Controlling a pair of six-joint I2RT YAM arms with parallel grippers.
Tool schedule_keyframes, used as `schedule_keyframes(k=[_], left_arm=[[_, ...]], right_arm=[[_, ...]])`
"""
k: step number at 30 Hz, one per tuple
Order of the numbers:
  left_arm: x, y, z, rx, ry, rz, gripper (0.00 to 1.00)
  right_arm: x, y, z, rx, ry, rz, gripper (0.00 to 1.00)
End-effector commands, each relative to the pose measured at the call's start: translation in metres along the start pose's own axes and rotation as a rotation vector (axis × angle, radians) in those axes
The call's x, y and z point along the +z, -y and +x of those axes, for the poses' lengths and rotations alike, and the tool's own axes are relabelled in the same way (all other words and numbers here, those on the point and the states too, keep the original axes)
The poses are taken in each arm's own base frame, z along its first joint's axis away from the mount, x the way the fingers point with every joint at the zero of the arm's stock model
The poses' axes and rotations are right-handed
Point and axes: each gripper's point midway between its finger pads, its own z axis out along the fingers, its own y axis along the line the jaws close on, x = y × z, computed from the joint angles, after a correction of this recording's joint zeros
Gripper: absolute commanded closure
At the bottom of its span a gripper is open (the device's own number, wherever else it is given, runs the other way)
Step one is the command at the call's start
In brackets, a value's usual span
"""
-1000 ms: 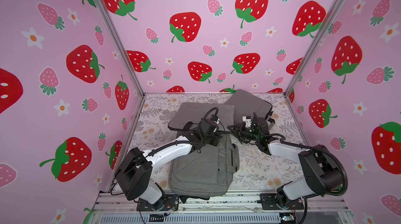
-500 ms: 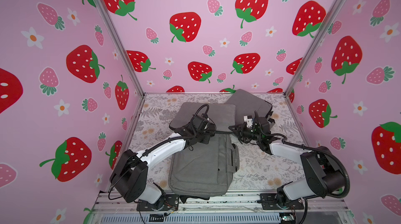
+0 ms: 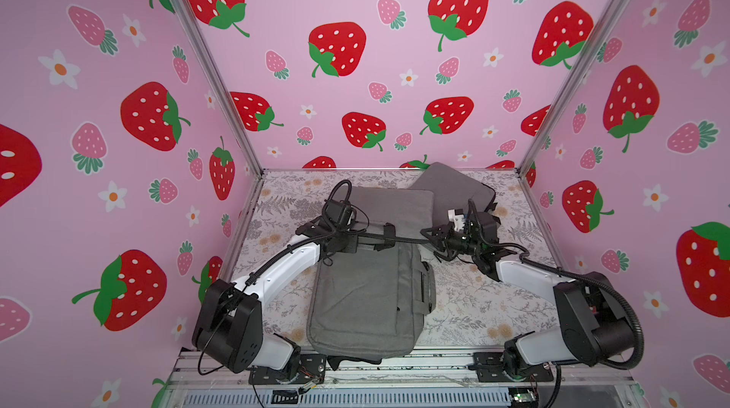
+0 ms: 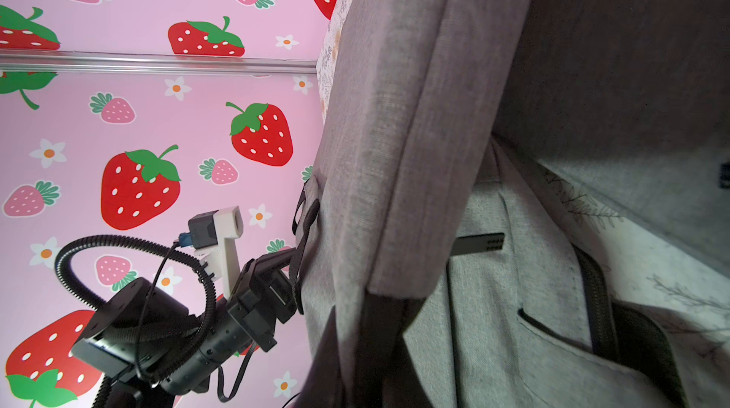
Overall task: Open the zippered laptop bag and take out the laptop
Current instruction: Unzip the zipper on the zippered laptop bag.
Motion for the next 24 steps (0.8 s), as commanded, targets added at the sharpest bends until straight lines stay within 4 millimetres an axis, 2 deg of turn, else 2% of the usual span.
schedule_keyframes(k=[1,14,24], left_arm=[[-0.015,-0.054,-0.014,-0.059,0.034,-0.177,1.0],[-0.008,-0.127,-0.018,-0.16,0.005,-0.278,1.0],[0.016,-0.152,-0.027,-0.169,-0.05,-0.287,1.0]], right_arm=[[-0.013,-0.005,-0.002,-0.037,-0.002,-0.021,1.0],[-0.022,-0.013,0.005,-0.102,-0.051,-0.029,1.0],[-0.025,-0.013,0.017,-0.143,-0.123,-0.038,1.0]])
